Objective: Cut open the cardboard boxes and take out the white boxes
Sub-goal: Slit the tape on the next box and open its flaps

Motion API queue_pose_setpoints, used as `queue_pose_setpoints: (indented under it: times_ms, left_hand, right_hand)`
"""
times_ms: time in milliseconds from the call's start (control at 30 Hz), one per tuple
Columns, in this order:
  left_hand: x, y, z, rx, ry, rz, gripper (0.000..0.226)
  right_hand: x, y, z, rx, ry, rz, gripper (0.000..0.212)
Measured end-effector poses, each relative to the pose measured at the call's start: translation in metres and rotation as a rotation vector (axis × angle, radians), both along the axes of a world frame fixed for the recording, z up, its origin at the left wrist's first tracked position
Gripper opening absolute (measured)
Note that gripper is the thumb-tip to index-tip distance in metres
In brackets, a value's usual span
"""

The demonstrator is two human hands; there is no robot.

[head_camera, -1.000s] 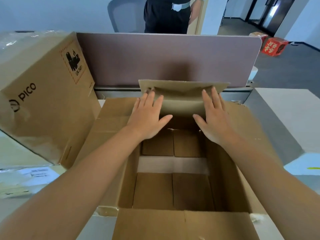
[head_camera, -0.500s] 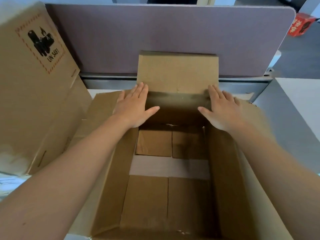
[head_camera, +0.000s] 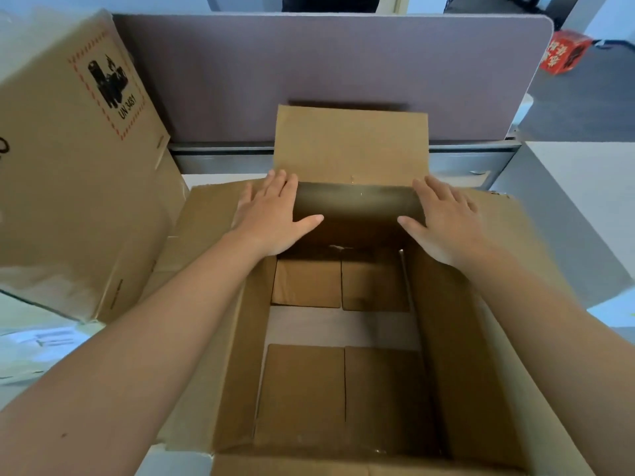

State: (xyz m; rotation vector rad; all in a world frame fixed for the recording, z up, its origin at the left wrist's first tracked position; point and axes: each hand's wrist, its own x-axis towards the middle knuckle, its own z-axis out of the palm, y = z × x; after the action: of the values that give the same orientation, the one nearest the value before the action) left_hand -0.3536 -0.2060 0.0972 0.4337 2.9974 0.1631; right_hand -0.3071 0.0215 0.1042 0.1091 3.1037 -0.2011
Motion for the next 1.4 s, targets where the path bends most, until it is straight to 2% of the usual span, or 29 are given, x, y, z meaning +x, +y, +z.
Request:
queue_pose_setpoints:
  times_ms: [267,467,567,633,800,900,1000,1100,1200,1300,1400]
  left_hand:
    - [0.097,-0.001,0.017,0.096,-0.128,-0.122,0.072]
    - [0.197,-0.014,0.022,0.143,-0.183,-0.107,0.077]
    - [0.248,-0.020,0.023,0.090,-0.251,-0.112,0.086]
    - [0.273,-0.022,0.020,0.030,-0.230,-0.135,0.091]
    - [0.306,-0.031,0.013,-0.012,-0.191,-0.136,0.119]
    - [0.314,-0.032,0.010,-0.055,-0.187,-0.122,0.119]
    - [0.317,-0.032,0.012,-0.063,-0.157,-0.113,0.106]
    - [0.318,-0.033,0.020,-0.042,-0.114,-0.117,0.098]
    - [0.320,-0.034,0.035,0.061,-0.057,-0.081,0.094]
    - [0.323,-0.033,0.055,0.142,0.078,0.015,0.072]
    - [0.318,-0.029,0.067,0.157,0.279,0.116,0.056]
  right_hand:
    - [0.094,-0.015,0.006,-0.084,-0.096,0.059,0.063]
    - [0.178,-0.030,0.022,-0.136,-0.174,0.170,0.063]
    - [0.226,-0.033,0.024,-0.158,-0.220,0.252,0.066]
    - [0.252,-0.033,0.022,-0.172,-0.230,0.290,0.069]
    - [0.288,-0.032,0.010,-0.112,-0.212,0.345,0.082]
    - [0.294,-0.030,0.001,-0.075,-0.191,0.361,0.094]
    - [0.298,-0.029,-0.004,-0.044,-0.179,0.396,0.102]
    - [0.302,-0.027,0.007,-0.106,-0.162,0.391,0.090]
    - [0.308,-0.023,0.027,-0.242,-0.118,0.368,0.071]
    - [0.310,-0.018,0.043,-0.323,0.023,0.351,0.050]
    - [0.306,-0.013,0.052,-0.410,0.203,0.234,0.035]
